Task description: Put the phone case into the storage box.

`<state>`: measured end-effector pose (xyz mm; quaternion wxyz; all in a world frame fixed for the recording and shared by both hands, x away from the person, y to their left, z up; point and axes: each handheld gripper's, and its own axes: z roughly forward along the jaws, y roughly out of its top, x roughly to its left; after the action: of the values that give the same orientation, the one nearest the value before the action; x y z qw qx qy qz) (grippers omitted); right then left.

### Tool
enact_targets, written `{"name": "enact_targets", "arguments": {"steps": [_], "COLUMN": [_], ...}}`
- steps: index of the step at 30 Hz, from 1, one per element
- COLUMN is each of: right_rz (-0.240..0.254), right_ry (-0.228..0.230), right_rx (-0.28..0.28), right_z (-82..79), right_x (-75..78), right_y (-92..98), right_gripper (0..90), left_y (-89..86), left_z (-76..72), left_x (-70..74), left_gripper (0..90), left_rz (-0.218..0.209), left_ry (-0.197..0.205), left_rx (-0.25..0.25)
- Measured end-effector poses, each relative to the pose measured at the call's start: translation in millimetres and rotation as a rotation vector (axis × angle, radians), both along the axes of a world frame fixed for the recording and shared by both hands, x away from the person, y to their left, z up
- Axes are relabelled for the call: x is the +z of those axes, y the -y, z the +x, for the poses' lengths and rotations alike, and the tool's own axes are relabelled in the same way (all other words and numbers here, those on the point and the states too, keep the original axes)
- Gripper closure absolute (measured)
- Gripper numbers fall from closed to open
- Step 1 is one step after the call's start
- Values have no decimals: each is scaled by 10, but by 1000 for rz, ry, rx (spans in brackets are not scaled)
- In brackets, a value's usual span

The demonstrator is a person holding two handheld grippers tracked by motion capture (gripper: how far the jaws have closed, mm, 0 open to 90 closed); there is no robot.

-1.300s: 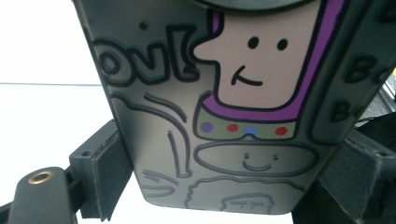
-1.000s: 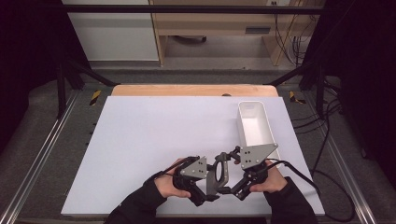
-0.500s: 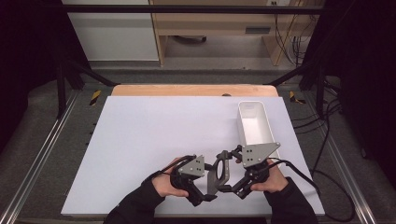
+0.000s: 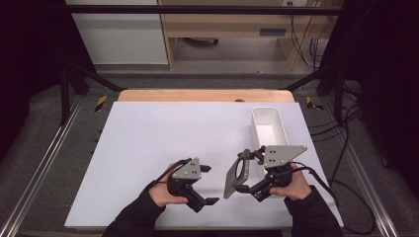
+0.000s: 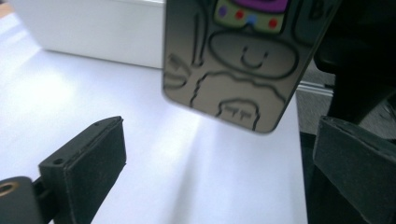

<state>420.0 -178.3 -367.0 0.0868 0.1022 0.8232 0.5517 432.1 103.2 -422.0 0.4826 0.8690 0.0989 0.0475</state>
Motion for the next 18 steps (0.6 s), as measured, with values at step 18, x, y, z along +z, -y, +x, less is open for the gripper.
{"name": "enact_targets", "arguments": {"steps": [18], "right_rz": [39], "right_ry": [-2], "right_rx": [-172], "right_z": [66], "right_x": [140], "right_y": [154], "right_gripper": [118], "left_y": [-559], "left_z": [69], "left_x": [-22], "left_gripper": [9], "left_rz": [-106], "left_ry": [21], "left_rx": [260]}}
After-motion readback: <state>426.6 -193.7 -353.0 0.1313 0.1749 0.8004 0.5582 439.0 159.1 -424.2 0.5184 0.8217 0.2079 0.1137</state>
